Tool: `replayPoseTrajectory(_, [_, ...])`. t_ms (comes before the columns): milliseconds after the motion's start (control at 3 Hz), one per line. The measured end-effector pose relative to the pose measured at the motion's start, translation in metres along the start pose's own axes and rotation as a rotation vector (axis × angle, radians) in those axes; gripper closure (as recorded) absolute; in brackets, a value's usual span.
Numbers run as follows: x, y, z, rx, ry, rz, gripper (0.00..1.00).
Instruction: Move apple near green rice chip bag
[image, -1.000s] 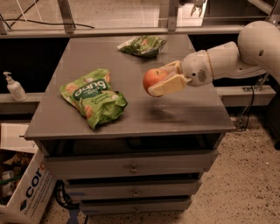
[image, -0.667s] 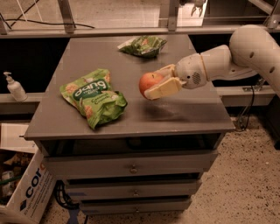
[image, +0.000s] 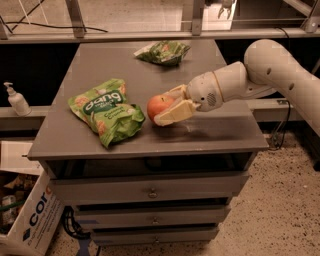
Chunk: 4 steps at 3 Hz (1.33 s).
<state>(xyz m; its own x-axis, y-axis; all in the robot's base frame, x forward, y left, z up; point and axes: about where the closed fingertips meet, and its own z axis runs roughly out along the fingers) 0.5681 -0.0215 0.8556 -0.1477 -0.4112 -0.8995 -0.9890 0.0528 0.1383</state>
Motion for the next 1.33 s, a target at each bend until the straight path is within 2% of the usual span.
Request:
replayPoseTrajectory(333, [0.006,0.017,0.018,-0.049,-0.005,-0.028,1.0])
replayPoseTrajectory(667, [0.01,0.033,0.035,-0.092,-0.007,-0.086,1.0])
replayPoseTrajectory(1000, [0.009,0.037,0.041,-0.099,0.001,-0.123,1.0])
replayPoseTrajectory(1333, [0.009,0.037,0.041,-0.099,0.001,-0.123,0.82])
